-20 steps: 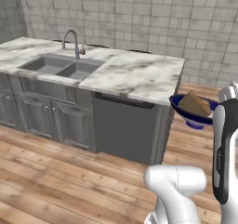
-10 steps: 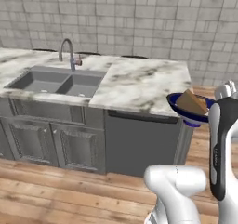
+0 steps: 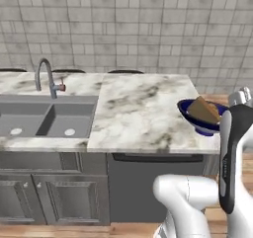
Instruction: Pick up the heated bread from the toaster oven and place it in the bowl. Then move the bread bowl to the dining counter.
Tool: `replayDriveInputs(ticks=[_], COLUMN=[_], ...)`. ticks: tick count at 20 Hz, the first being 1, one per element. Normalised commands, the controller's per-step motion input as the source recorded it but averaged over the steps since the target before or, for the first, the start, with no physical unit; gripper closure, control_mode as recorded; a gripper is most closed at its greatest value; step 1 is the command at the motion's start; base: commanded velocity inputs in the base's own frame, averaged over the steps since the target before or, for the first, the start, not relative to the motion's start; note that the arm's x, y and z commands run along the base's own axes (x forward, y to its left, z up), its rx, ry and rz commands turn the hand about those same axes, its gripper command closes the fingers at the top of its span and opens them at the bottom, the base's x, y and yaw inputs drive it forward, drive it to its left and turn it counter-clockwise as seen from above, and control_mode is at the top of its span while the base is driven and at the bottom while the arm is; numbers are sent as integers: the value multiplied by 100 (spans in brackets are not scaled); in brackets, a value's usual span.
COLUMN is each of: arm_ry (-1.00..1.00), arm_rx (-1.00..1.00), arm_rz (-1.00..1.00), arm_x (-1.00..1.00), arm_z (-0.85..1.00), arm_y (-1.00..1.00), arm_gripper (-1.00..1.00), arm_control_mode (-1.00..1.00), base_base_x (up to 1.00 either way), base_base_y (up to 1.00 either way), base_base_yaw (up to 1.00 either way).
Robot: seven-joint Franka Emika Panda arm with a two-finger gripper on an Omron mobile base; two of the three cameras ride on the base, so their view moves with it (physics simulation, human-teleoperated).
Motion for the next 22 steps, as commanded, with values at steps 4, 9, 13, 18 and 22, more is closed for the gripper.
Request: replayDriveInputs(ticks=[4, 9, 13, 18, 22], arm_ry=[0, 0, 0, -1, -5], arm_rx=[0, -1, 0, 0, 0], arm_rz=[0, 3, 13, 15, 11], arm_x=[0, 80, 100, 100, 100], arm_z=[0, -17, -40, -51, -48], arm_y=[0, 0, 19, 47, 54], arm_gripper=[100, 100, 100, 100, 100], arm_control_mode=[100, -100, -100, -100, -100], base_base_x=[97, 19, 0, 0, 0], base_base_y=[-13, 0, 0, 0, 0], base_base_yaw=[-4, 0, 0, 0, 0])
